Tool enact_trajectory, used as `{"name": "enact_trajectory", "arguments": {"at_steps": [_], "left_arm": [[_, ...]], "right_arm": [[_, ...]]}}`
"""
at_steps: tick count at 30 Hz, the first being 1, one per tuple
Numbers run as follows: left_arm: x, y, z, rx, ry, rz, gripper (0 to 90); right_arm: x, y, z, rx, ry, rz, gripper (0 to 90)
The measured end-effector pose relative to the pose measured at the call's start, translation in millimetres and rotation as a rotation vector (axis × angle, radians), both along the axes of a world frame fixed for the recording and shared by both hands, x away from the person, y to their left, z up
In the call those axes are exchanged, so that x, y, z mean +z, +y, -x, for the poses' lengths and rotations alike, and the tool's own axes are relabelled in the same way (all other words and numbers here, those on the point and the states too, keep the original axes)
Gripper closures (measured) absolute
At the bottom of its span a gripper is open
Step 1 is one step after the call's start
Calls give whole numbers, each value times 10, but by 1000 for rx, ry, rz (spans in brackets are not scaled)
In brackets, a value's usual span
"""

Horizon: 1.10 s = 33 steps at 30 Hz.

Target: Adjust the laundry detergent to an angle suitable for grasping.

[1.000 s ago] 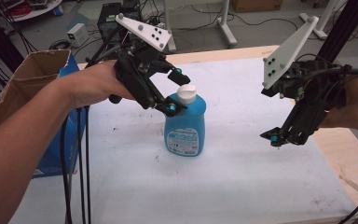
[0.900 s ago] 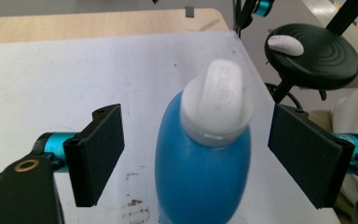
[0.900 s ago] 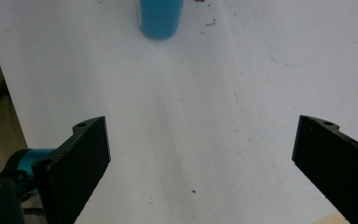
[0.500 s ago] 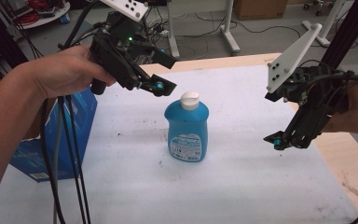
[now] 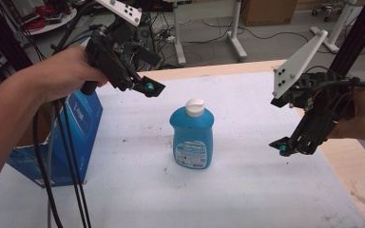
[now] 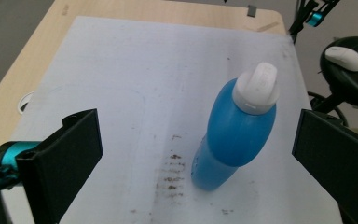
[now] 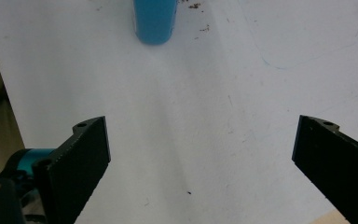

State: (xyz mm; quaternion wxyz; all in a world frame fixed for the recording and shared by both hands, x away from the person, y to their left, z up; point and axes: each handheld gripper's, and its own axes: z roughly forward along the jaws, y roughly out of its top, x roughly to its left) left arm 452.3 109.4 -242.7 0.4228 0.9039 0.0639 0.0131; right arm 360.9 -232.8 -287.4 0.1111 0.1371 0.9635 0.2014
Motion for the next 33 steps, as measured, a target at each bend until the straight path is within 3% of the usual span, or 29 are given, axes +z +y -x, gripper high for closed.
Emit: {"name": "enact_trajectory", "arguments": {"at_steps": [3,5,9,11,12,13,14,16,20,21,25,27,33], "left_arm": [[26,15,-9,16,-13,-24,16],[47,20,-20,34,-26,-61,16],[81,29,-45,63,-22,-94,16],[112,39,-80,110,-18,-149,16],[112,39,-80,110,-18,-149,16],[133,49,-110,140,-41,-199,16],[133,49,-110,140,-41,-199,16],[166,70,-143,148,-57,-245,16],[178,91,-183,146,-54,-250,16],[163,92,-202,145,-58,-276,16],[107,97,-241,142,-61,-309,16],[72,113,-278,147,-56,-329,16],[21,171,-367,156,-51,-325,16]], "right_arm": [[2,-2,-4,0,-1,-2,33],[5,1,-9,3,0,-2,32],[23,14,-34,8,0,-3,32],[41,23,-60,9,0,-4,33],[53,31,-76,11,0,-4,32],[71,40,-103,15,3,-10,33],[71,40,-103,15,3,-10,33],[114,50,-203,13,17,-26,33],[178,71,-307,16,15,-16,33],[252,101,-401,20,15,-22,32],[345,156,-561,39,25,-42,32],[397,219,-699,75,18,-31,32],[456,353,-958,126,31,-4,32]]}}
